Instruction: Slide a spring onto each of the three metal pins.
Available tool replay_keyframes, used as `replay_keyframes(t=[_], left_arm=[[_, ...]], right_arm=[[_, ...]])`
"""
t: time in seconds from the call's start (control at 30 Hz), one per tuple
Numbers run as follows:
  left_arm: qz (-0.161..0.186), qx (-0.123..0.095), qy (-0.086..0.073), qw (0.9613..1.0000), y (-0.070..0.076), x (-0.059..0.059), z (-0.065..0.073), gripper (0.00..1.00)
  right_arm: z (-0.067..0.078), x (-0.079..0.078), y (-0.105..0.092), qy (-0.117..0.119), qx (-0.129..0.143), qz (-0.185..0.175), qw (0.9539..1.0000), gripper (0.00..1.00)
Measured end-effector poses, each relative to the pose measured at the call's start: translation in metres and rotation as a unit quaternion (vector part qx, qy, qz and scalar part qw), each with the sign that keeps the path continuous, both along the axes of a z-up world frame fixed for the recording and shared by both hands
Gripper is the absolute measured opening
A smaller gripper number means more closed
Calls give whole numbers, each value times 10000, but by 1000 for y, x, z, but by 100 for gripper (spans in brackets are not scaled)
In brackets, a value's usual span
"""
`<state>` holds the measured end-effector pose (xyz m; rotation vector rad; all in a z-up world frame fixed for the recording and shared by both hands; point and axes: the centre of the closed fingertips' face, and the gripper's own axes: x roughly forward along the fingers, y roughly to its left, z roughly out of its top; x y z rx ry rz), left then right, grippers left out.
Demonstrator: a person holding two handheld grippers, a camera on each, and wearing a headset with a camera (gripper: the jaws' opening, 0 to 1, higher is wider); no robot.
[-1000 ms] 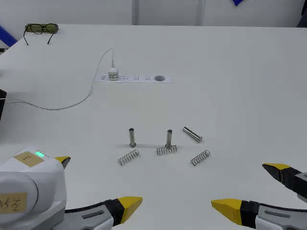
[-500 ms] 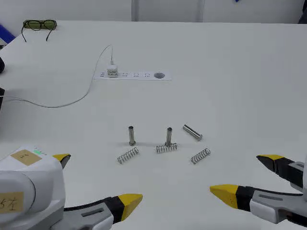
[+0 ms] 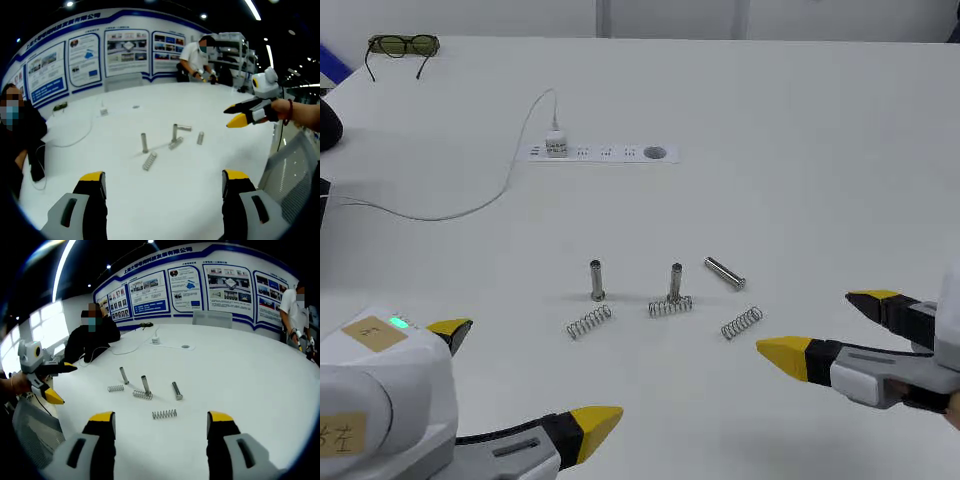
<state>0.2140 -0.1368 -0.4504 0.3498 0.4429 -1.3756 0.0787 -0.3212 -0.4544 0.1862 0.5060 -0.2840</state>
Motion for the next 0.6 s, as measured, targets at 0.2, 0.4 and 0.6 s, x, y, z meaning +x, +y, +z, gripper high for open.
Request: replay_keyframes(t=[0.2,0.4,0.6], left_arm=[[-17,-31,-32,10000,0,-1,0,97],[-35,-33,-14,10000,-1,-2,0,96],[-54,-27,-4,10000,0,-1,0,96]], right_arm=[[0,15,-7,-31,-61,62,10000,73],[-4,30,-14,35,-122,168,9998,68],[-9,45,-24,54,-192,158,9997,60]])
